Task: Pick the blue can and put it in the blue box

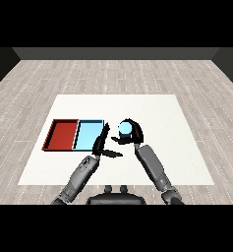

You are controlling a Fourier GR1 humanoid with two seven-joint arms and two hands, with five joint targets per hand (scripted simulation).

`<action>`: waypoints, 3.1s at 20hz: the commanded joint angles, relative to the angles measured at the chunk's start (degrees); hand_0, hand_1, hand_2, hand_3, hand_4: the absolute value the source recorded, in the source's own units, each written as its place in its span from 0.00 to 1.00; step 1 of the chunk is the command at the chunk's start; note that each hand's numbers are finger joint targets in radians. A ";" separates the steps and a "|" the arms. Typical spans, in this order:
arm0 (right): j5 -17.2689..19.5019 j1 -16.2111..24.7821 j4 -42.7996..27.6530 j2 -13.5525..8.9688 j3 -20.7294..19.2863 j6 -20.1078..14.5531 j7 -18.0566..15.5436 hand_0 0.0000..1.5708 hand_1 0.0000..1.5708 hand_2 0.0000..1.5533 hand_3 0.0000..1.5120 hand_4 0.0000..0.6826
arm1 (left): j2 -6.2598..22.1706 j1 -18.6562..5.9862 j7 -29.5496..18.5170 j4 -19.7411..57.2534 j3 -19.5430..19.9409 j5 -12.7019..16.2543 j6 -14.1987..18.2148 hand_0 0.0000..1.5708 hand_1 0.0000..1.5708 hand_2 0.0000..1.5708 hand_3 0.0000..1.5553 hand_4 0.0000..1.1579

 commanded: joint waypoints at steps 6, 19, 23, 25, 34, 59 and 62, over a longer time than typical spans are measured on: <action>-0.50 -1.10 -0.67 0.06 0.86 0.39 1.06 0.91 0.91 0.94 0.90 0.81 | -0.03 -2.30 -2.35 4.87 -5.38 5.54 4.68 0.00 0.00 0.00 0.00 0.00; -5.24 -3.82 3.27 0.06 5.84 -1.96 -3.22 0.90 0.90 0.94 0.90 0.82 | -0.02 -7.37 -0.71 7.53 -6.96 8.90 7.37 0.00 0.00 0.00 0.00 0.00; -3.60 -3.66 1.68 0.06 1.82 1.38 -0.59 0.91 0.91 0.94 0.91 0.81 | -0.03 -10.30 -0.06 10.39 -6.45 10.40 6.25 0.00 0.00 0.00 0.00 0.00; -4.76 -1.29 0.83 0.06 8.56 -3.89 -3.55 0.91 0.91 0.94 0.92 0.80 | -0.03 -14.41 -1.78 14.71 -9.51 14.36 9.64 0.00 0.00 0.00 0.00 0.00; -8.67 -2.18 5.44 0.06 13.04 -6.02 -7.30 0.92 0.92 0.94 0.91 0.76 | 1.11 -10.05 -3.97 13.18 -4.56 9.89 3.90 0.00 0.00 0.00 0.00 0.00; -5.65 -2.81 -1.67 -0.14 9.94 -2.47 0.63 0.91 0.91 0.94 0.91 0.78 | 0.04 -18.22 -0.87 20.91 -11.39 16.96 20.01 1.00 1.00 0.99 0.94 0.98; -8.04 -2.17 0.65 -0.01 14.37 -6.83 -3.60 0.91 0.91 0.94 0.91 0.78 | 0.05 -17.92 -2.97 19.16 -16.38 20.34 24.82 1.00 1.00 0.99 0.95 0.99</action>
